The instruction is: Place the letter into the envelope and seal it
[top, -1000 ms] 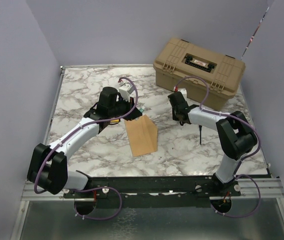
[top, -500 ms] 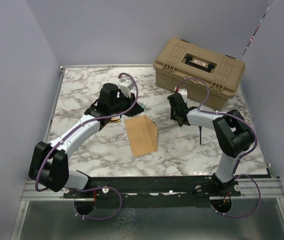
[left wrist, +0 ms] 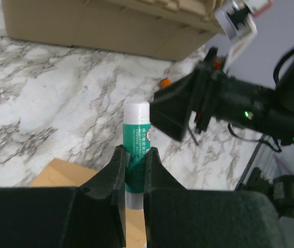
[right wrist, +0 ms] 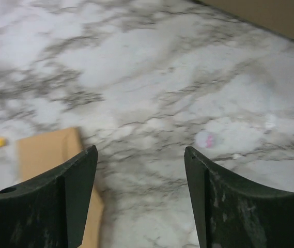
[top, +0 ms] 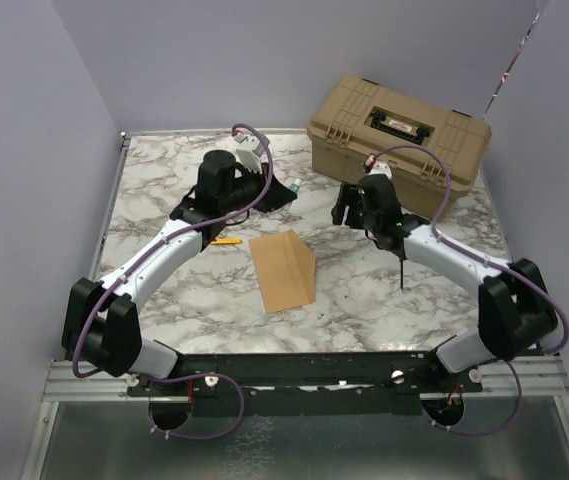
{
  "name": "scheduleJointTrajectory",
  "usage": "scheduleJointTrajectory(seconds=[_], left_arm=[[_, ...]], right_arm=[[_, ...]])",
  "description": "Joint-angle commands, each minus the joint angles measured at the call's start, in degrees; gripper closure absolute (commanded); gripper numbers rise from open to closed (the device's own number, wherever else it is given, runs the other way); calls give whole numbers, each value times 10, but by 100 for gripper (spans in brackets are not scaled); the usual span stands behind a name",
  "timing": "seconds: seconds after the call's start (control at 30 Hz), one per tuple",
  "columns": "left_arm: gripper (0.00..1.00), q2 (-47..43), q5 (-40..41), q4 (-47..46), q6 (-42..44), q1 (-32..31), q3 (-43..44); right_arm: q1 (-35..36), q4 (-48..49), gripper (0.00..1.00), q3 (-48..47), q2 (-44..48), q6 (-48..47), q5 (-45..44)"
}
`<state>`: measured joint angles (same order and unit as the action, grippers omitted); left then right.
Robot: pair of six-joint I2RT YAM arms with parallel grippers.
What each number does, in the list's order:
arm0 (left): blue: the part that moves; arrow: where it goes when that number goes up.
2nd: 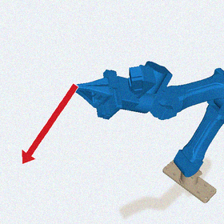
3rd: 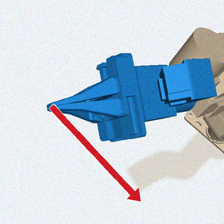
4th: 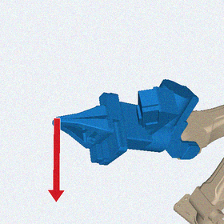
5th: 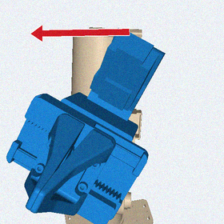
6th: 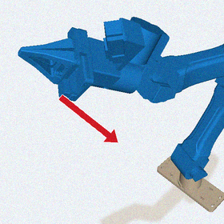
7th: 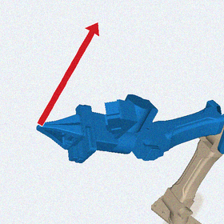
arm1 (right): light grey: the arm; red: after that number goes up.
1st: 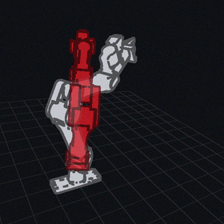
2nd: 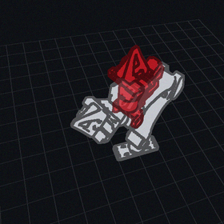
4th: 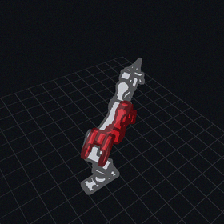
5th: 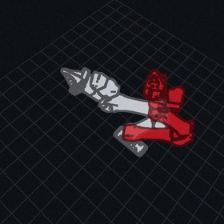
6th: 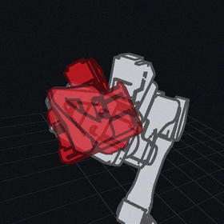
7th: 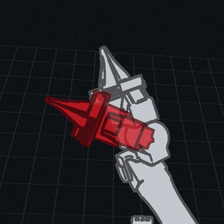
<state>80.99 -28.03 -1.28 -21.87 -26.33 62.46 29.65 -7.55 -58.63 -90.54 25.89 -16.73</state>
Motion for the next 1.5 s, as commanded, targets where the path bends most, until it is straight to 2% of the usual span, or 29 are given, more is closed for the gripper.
scheduleJointTrajectory(seconds=[0.0, 0.07, 0.17, 0.33, 0.5, 0.67, 0.83, 1.07, 1.2, 1.27, 1.47], left_arm=[[100, -4, 10, -137, -144, 1, -6], [100, -6, 24, -198, -203, 2, -25], [100, -10, 49, -237, -253, 1, -37], [100, -18, 64, -253, -272, 0, -42], [100, -25, 66, -292, -298, 0, -64], [100, -30, 59, -320, -304, 0, -75], [100, -33, 60, -322, -307, -1, -71], [100, -33, 46, -322, -313, 0, -72], [100, -35, 30, -317, -318, 1, -67], [100, -35, 20, -303, -317, 3, -59], [71, -38, -11, -243, -297, 14, -32]], right_arm=[[6, 200, 28, 108, 101, 24, 250], [6, 269, 25, 132, 120, 49, 318], [8, 315, 23, 114, 126, 87, 389], [9, 359, 17, 66, 114, 132, 433], [11, 353, 17, 12, 72, 153, 467], [11, 298, 36, -47, 40, 149, 468], [11, 294, 56, -54, 33, 142, 477], [11, 298, 59, -67, 30, 132, 476], [11, 304, 89, -68, 34, 136, 486], [11, 306, 99, -56, 46, 126, 484], [10, 279, 100, -40, 77, 25, 549]])
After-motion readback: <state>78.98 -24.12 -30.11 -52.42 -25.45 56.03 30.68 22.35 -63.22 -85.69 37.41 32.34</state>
